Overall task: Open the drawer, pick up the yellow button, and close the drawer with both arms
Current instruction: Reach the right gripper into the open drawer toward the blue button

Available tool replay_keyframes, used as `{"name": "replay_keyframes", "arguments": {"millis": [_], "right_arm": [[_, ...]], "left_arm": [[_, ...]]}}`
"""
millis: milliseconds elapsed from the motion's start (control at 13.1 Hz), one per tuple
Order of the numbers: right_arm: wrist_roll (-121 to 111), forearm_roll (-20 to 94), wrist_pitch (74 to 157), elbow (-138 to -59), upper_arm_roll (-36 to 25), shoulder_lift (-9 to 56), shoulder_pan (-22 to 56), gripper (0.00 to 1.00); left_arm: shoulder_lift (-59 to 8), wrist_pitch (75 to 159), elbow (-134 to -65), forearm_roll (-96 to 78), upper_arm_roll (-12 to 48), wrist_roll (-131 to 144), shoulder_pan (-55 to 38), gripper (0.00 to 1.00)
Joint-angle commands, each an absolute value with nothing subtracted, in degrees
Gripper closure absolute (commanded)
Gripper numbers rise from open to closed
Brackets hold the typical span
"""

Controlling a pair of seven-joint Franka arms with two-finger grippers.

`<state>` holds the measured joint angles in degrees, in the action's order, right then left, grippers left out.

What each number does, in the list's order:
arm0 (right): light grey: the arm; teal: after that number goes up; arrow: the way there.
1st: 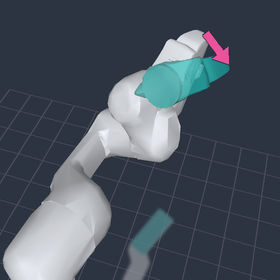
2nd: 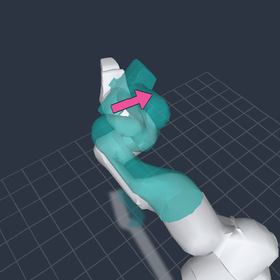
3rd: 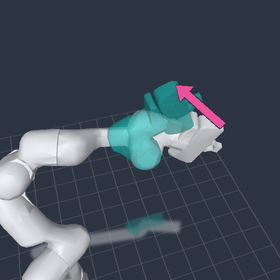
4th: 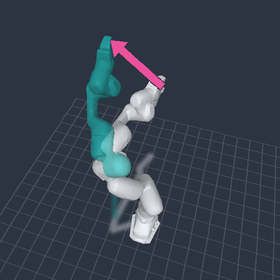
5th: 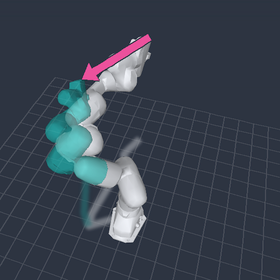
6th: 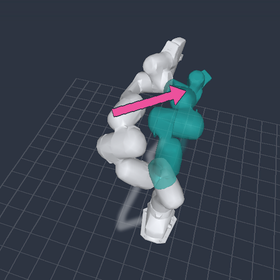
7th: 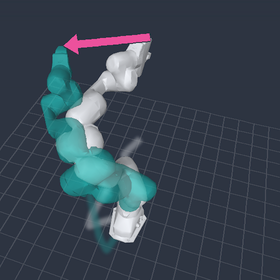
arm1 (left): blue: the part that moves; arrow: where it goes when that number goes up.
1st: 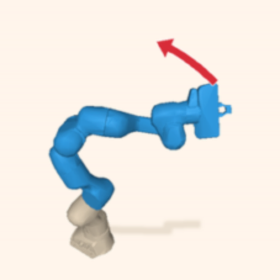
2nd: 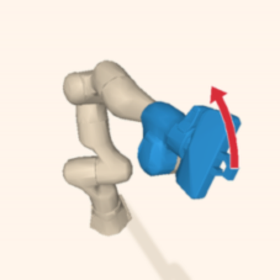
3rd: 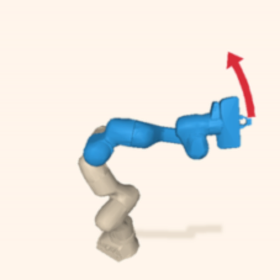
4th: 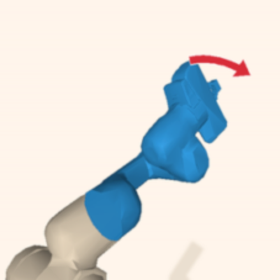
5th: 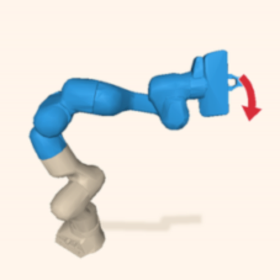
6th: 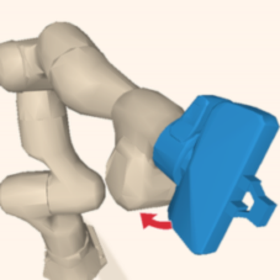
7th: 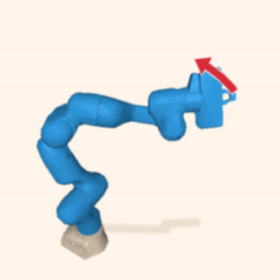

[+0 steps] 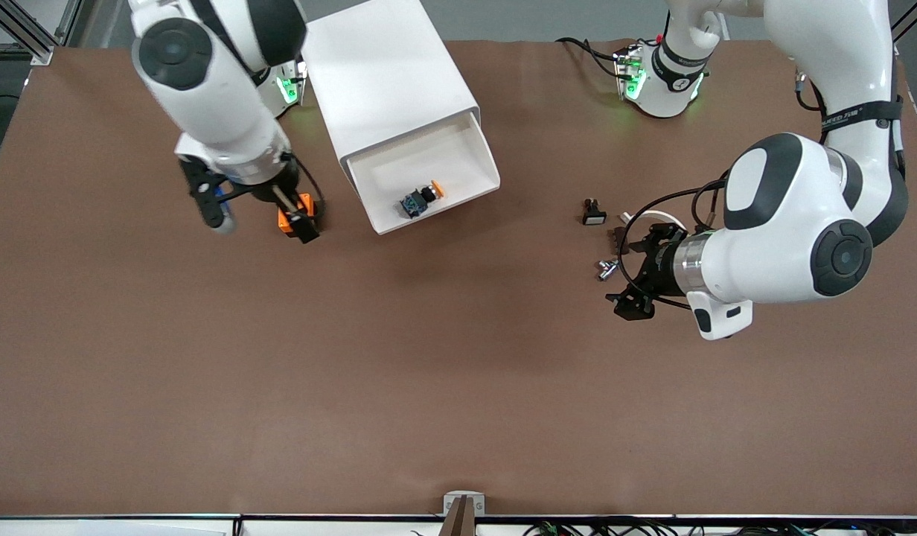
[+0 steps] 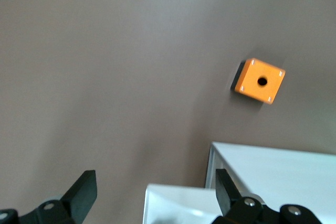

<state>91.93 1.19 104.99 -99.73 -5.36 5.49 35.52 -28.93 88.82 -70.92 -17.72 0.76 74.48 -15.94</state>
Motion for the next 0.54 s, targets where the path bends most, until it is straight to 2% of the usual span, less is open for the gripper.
{"name": "replay_keyframes", "arguments": {"millis": [0, 230, 459], "right_arm": [[100.6, 1.6, 108.8, -100.7, -6.1, 7.5, 41.0, 0.00], [110.9, 1.4, 115.7, -100.6, -6.1, 11.9, 45.7, 0.00], [111.2, 1.4, 116.7, -100.7, -6.1, 14.1, 48.2, 0.00]], "left_arm": [[-25.3, 88.7, -72.0, -10.6, 1.6, 69.2, -18.2, 0.00], [-23.3, 88.4, -72.4, -7.8, 1.6, 57.4, -18.2, 0.00], [-23.5, 88.5, -72.6, -6.3, 1.6, 56.4, -18.6, 0.00]]}}
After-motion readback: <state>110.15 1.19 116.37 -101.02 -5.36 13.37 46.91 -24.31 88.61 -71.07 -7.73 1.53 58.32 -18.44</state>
